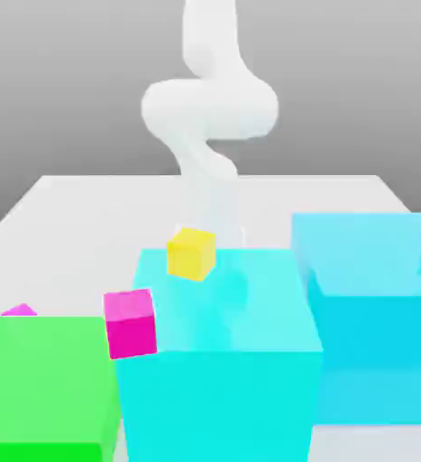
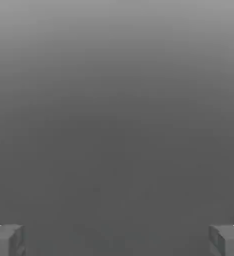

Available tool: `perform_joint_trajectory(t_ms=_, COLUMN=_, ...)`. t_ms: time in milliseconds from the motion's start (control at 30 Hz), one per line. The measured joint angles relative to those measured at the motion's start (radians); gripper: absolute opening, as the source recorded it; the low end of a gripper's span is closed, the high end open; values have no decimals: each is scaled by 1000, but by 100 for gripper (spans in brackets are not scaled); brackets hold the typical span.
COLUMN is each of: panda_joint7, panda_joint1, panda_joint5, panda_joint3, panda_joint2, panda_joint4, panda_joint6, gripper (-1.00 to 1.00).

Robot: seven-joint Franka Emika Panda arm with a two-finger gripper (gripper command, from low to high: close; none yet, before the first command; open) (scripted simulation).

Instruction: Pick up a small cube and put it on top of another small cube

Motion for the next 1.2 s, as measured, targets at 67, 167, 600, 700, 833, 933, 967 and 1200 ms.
perform_joint_trajectory(t_ms=67, panda_joint7=91, panda_joint1=-53, panda_joint5=22, panda_joint3=-19, panda_joint2=75, panda_joint4=-30, panda_joint6=40, gripper=0)
perform_joint_trajectory(t_ms=167, panda_joint7=217, panda_joint1=-125, panda_joint5=49, panda_joint3=-44, panda_joint2=176, panda_joint4=-71, panda_joint6=95, gripper=0)
perform_joint_trajectory(t_ms=600, panda_joint7=790, panda_joint1=-408, panda_joint5=109, panda_joint3=-161, panda_joint2=601, panda_joint4=-248, panda_joint6=328, gripper=0)
perform_joint_trajectory(t_ms=700, panda_joint7=933, panda_joint1=-485, panda_joint5=109, panda_joint3=-199, panda_joint2=697, panda_joint4=-289, panda_joint6=383, gripper=0)
perform_joint_trajectory(t_ms=833, panda_joint7=1123, panda_joint1=-537, panda_joint5=108, panda_joint3=-270, panda_joint2=825, panda_joint4=-344, panda_joint6=456, gripper=0)
perform_joint_trajectory(t_ms=933, panda_joint7=1117, panda_joint1=-569, panda_joint5=174, panda_joint3=-243, panda_joint2=931, panda_joint4=-338, panda_joint6=530, gripper=0)
perform_joint_trajectory(t_ms=967, panda_joint7=1100, panda_joint1=-592, panda_joint5=201, panda_joint3=-216, panda_joint2=967, panda_joint4=-332, panda_joint6=557, gripper=0)
perform_joint_trajectory(t_ms=1200, panda_joint7=1041, panda_joint1=-660, panda_joint5=281, panda_joint3=-131, panda_joint2=1070, panda_joint4=-309, panda_joint6=637, gripper=-100)
